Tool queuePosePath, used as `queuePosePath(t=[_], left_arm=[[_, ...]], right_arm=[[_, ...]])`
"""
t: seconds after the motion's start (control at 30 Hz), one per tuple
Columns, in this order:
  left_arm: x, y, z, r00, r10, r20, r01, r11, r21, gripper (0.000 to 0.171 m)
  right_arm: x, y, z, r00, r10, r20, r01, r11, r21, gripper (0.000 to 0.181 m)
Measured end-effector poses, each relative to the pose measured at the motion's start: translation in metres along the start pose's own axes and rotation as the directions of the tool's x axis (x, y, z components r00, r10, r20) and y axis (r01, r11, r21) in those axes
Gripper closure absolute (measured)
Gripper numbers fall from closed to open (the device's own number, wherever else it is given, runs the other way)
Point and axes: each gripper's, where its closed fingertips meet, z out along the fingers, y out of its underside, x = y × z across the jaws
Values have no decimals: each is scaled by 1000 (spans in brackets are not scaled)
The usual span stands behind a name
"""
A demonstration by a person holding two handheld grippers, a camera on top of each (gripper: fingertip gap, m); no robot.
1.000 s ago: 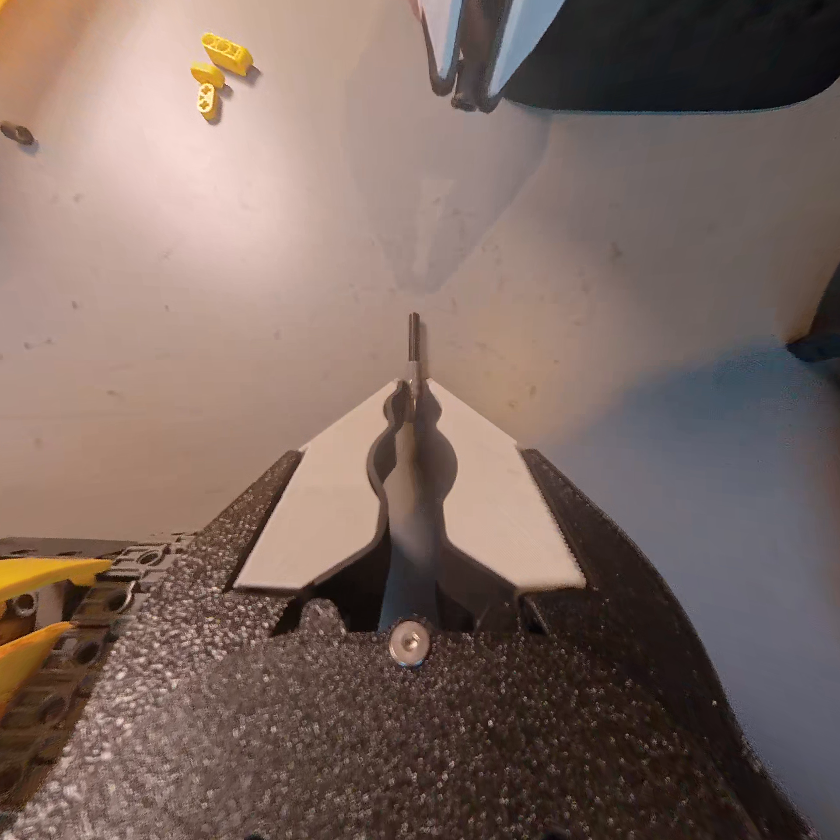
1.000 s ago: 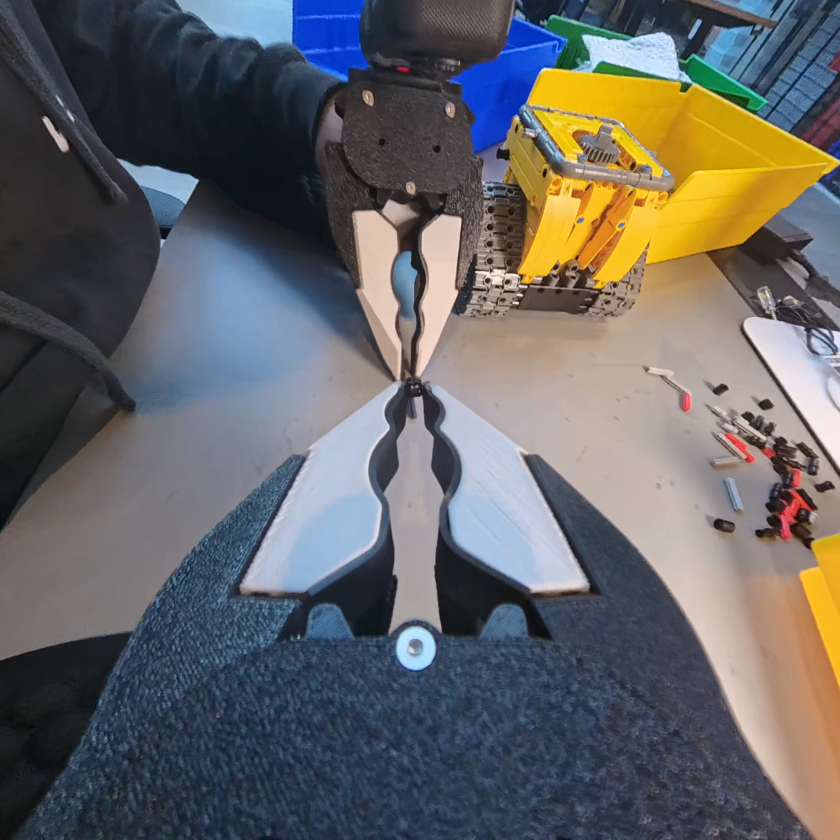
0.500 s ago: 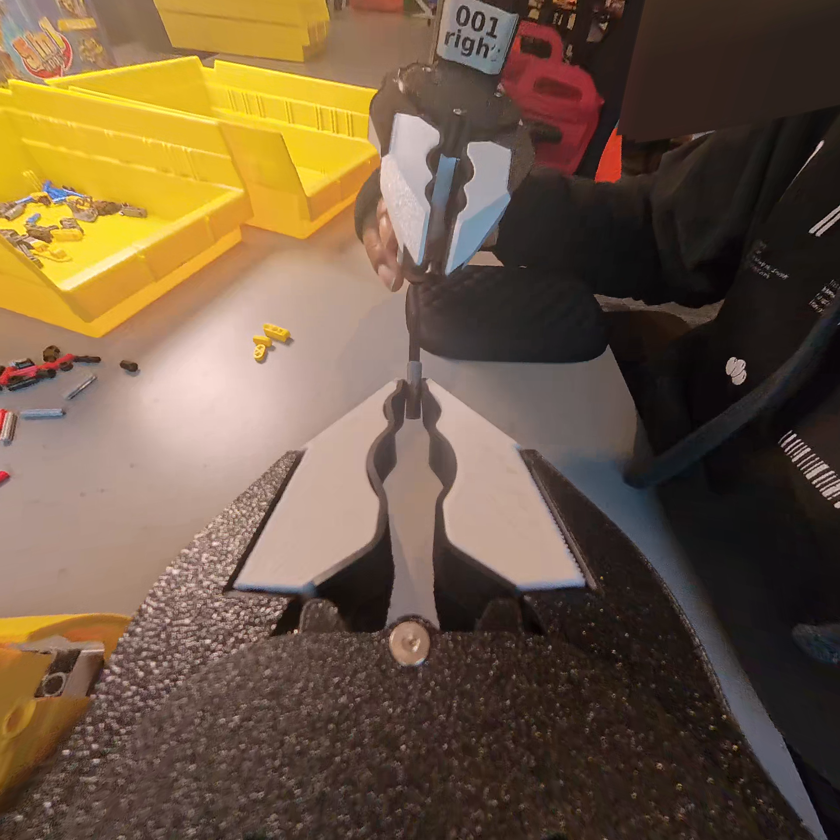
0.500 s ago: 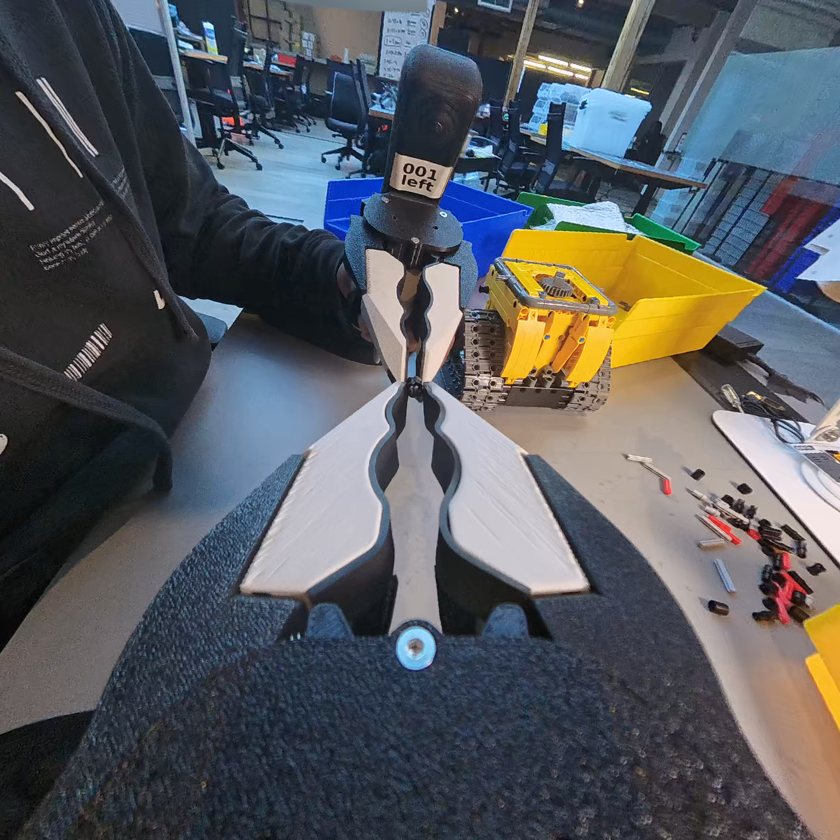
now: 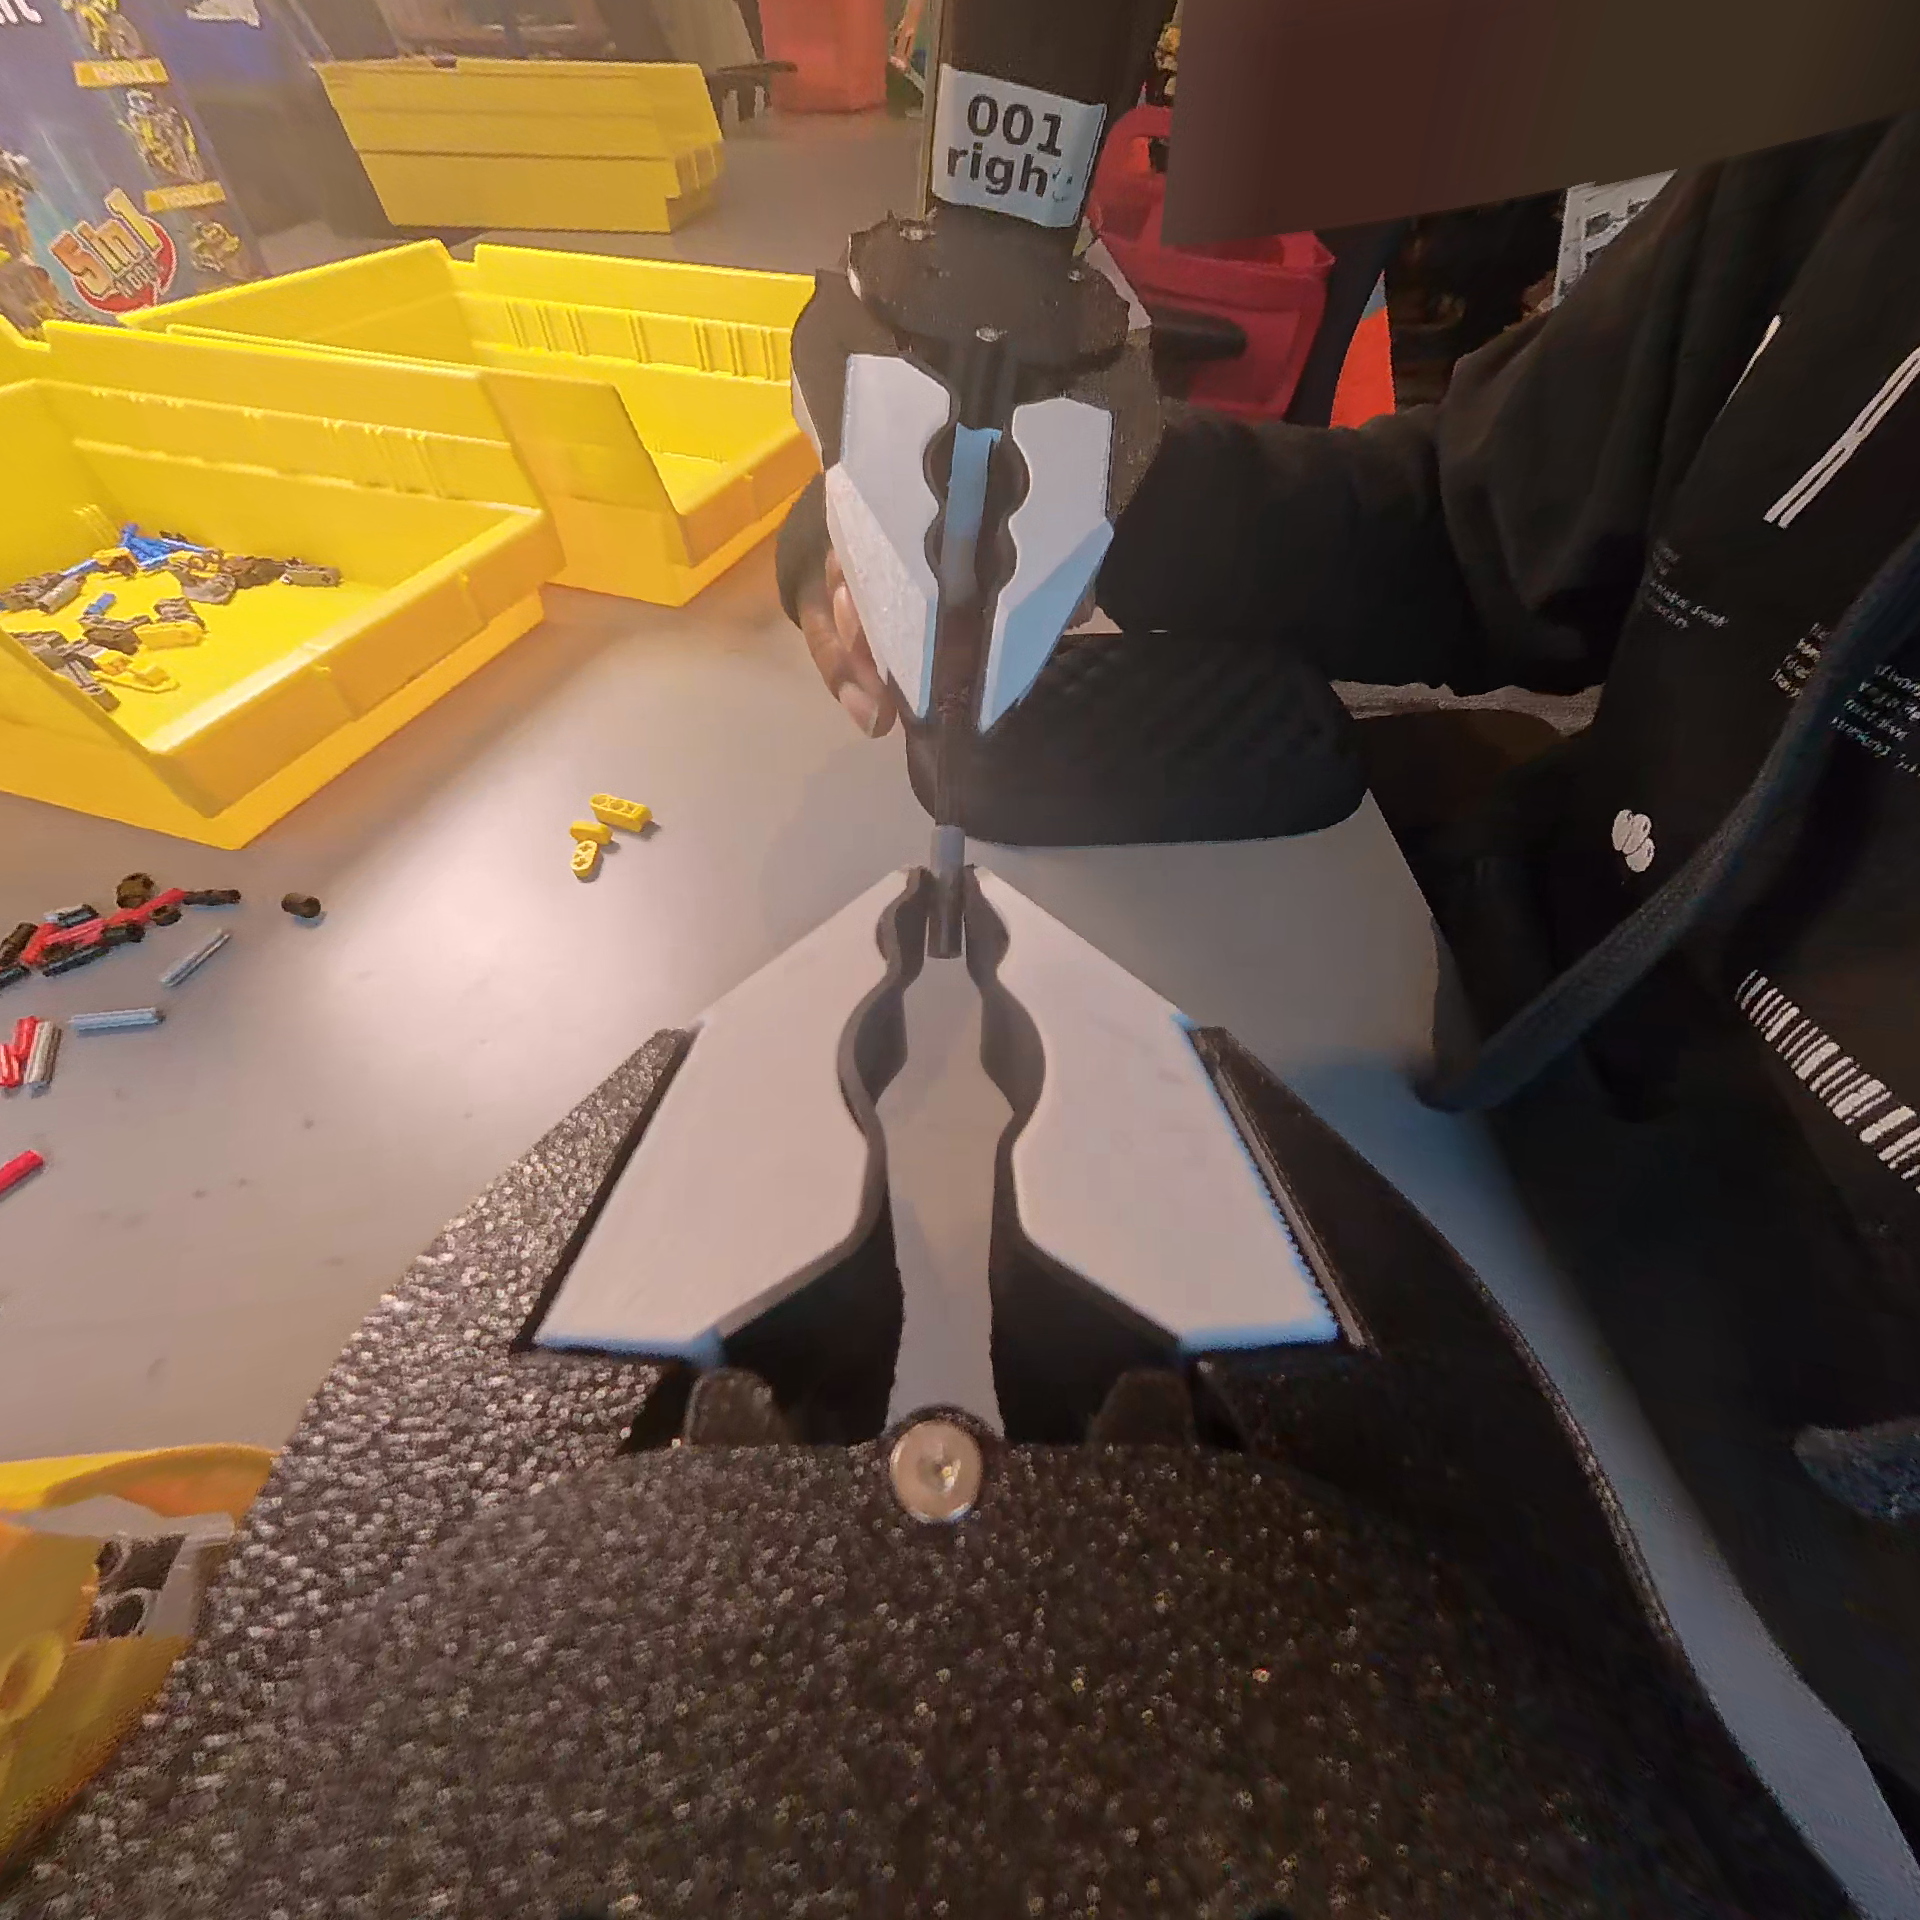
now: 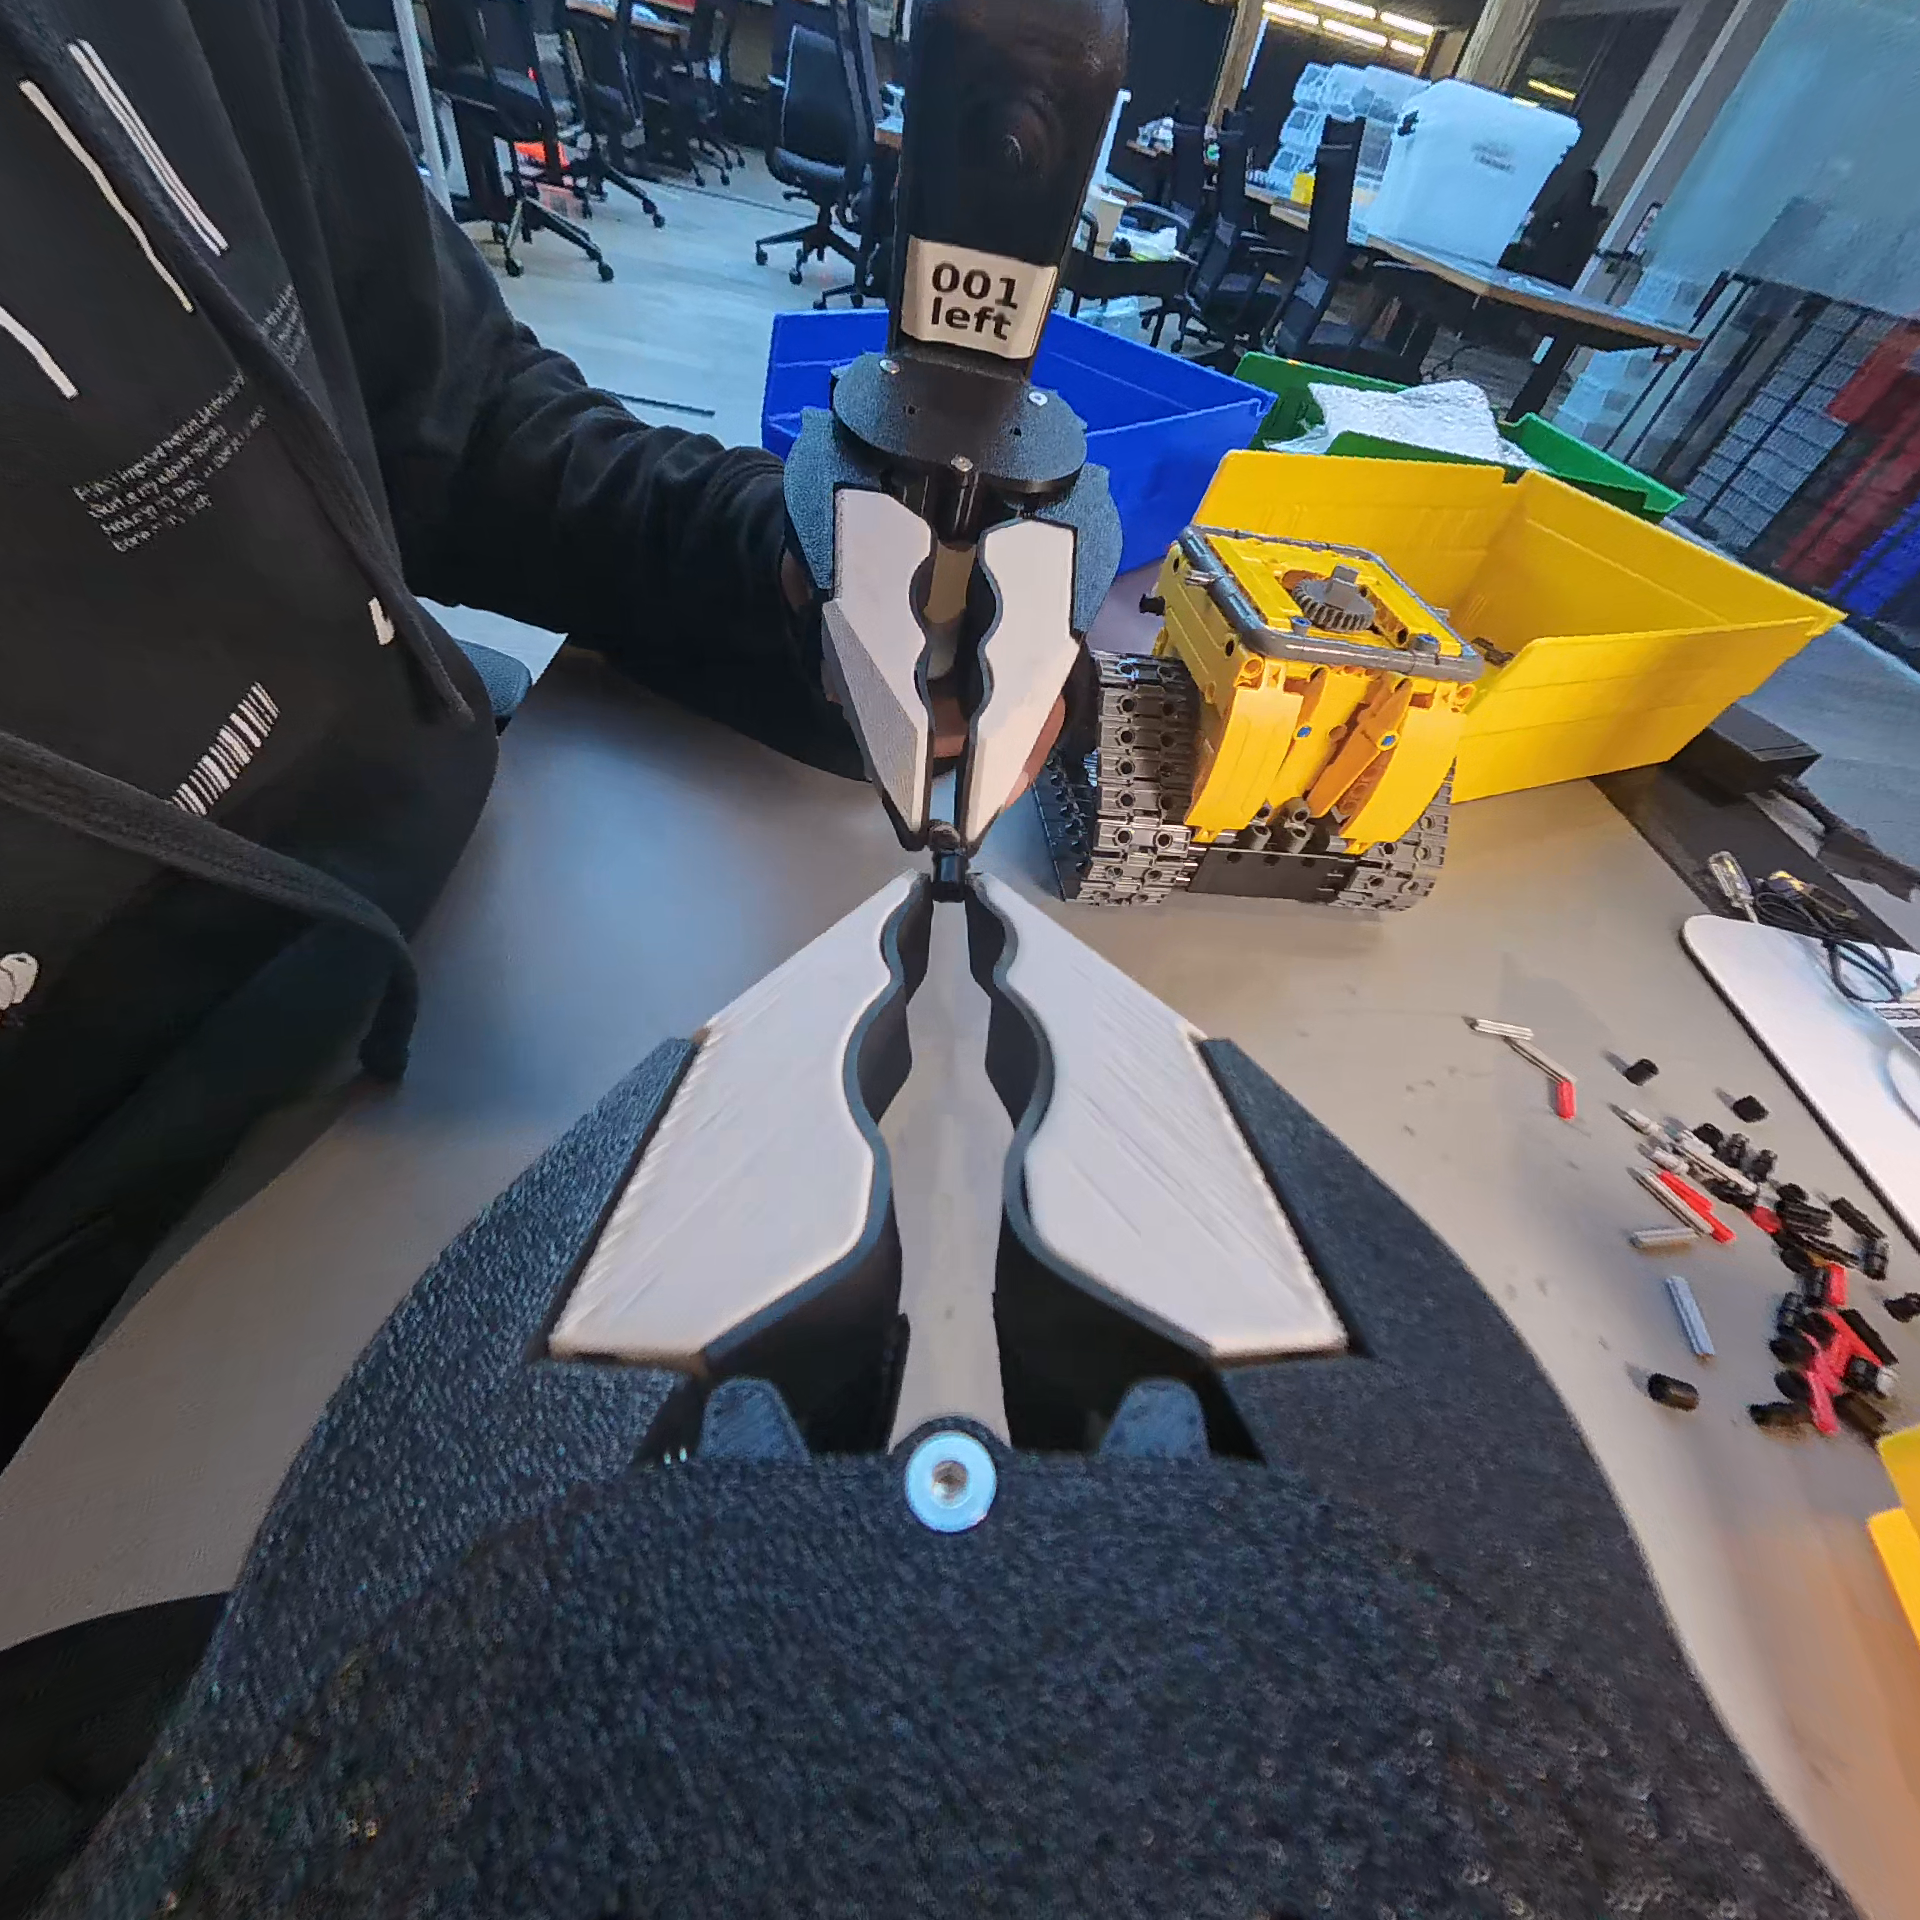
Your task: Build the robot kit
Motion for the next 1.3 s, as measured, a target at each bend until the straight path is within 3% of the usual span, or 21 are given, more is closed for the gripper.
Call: queuePosePath(t=[0.33,0.63,0.87,1.3], left_arm=[[-1,3,0,999,29,14,-28,999,-46,166],[-1,30,8,991,123,50,-107,964,-242,166],[-1,61,11,987,150,50,-117,908,-403,166],[9,93,10,993,115,-4,-98,825,-556,167]], right_arm=[[-1,4,2,1000,-10,-3,10,1000,-24,175],[-5,33,7,999,-38,22,42,980,-195,175],[-13,64,18,996,-56,66,76,932,-355,175],[-28,95,31,980,-110,167,185,816,-548,175]])
